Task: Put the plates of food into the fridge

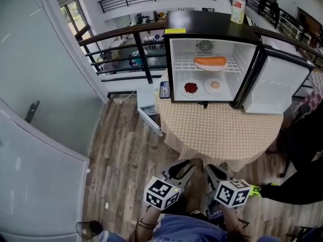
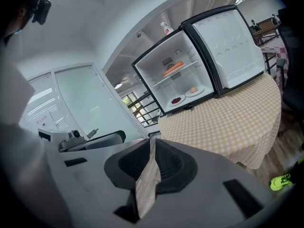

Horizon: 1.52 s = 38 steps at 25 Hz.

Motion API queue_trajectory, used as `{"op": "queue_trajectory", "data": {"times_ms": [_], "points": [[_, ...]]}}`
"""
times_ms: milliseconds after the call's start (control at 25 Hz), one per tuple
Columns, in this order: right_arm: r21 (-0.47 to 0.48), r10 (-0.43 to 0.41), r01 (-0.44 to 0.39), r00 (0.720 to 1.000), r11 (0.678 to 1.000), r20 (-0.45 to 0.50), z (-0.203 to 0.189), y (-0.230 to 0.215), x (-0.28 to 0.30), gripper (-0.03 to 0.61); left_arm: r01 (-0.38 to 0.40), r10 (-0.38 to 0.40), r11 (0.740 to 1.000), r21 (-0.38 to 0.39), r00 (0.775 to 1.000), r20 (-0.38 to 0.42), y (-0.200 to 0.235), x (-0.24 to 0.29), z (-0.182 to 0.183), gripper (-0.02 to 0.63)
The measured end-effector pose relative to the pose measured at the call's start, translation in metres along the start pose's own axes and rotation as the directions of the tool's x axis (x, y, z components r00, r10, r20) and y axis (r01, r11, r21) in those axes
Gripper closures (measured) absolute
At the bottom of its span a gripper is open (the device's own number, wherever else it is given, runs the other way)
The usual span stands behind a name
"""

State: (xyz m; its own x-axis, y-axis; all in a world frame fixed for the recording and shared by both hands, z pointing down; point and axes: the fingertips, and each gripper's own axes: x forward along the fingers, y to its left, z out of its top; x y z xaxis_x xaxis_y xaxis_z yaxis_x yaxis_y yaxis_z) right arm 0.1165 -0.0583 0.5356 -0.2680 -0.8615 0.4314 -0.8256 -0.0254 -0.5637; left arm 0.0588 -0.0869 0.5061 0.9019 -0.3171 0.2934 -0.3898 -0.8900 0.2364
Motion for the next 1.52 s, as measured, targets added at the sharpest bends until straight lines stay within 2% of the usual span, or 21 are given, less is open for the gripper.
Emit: {"op": "queue_trajectory", "data": {"times_ms": [360, 680, 1040, 1520], "points": [[-0.048, 0.017, -0.017, 1.000, 0.999, 0.010, -0.040, 0.001, -0.076, 0.531, -0.018, 0.018, 1.000, 0.023, 1.000, 0.015, -0.081, -0.032, -0.027, 0.502], [-0.077, 0.037, -0.036, 0.999, 0.996, 0.009, -0.080, 0.013, -0.124, 0.531, -0.033, 0.032, 0.999, 0.033, 0.999, 0.019, -0.129, -0.065, -0.052, 0.502], [-0.097, 0.035, -0.036, 0.999, 0.995, -0.010, -0.113, 0.018, -0.154, 0.532, -0.018, 0.017, 0.999, 0.051, 1.000, 0.015, -0.163, -0.085, -0.071, 0.502], [-0.135, 0.018, -0.015, 1.000, 0.991, 0.017, -0.111, 0.019, -0.169, 0.534, -0.015, 0.012, 0.997, 0.077, 0.999, 0.033, -0.179, -0.096, -0.068, 0.502]]}}
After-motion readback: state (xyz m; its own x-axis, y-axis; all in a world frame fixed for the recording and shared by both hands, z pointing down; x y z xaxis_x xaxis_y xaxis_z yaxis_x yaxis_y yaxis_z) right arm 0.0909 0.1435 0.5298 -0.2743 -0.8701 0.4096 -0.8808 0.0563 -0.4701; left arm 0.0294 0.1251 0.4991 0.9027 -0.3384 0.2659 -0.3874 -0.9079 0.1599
